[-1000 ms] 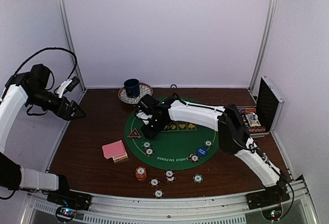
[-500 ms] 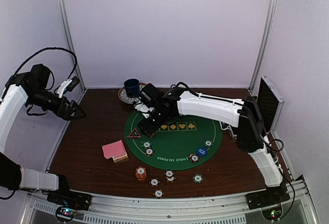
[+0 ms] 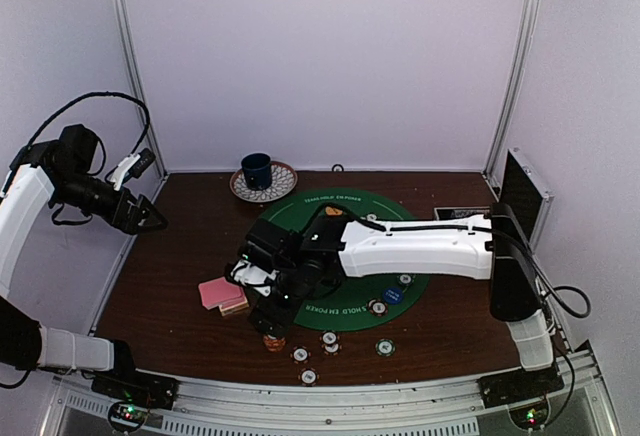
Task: Distribute texas hold em gaming equipment
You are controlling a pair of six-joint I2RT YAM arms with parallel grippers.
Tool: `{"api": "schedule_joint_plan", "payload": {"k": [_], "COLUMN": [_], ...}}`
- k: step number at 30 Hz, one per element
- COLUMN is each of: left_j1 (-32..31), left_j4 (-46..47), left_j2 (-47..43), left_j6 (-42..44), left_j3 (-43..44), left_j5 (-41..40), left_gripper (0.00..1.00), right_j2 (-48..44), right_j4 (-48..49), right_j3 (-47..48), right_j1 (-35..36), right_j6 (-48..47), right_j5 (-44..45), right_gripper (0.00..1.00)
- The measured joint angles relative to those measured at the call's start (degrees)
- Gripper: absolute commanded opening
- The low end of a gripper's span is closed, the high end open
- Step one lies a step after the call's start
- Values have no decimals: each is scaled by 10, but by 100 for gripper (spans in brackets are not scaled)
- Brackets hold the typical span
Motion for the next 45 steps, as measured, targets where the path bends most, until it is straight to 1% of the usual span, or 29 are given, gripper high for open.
{"api": "schedule_joint_plan", "payload": {"k": [7, 20, 24, 36, 41, 45], "left_j1": [0, 0, 0, 0, 0, 0], "left_j4": [0, 0, 0, 0, 0, 0], "left_j2": [-2, -3, -3, -3, -3, -3], "left_j6": [0, 0, 0, 0, 0, 0], "left_j3": [0, 0, 0, 0, 0, 0], "left_j5": [0, 2, 2, 2, 2, 2], "left_gripper": [97, 98, 98, 98, 98, 98], "right_j2": [28, 74, 81, 89, 89, 89], "right_j4": [-3, -20, -21, -23, -24, -25], "right_j3": [0, 11, 21, 26, 27, 27], "right_j1": [-5, -5, -5, -5, -5, -5], "right_j6": [-10, -14, -15, -16, -16, -16], "right_j5": [-18, -47, -49, -52, -53, -54], "right_gripper": [92, 82, 74, 42, 36, 27]}}
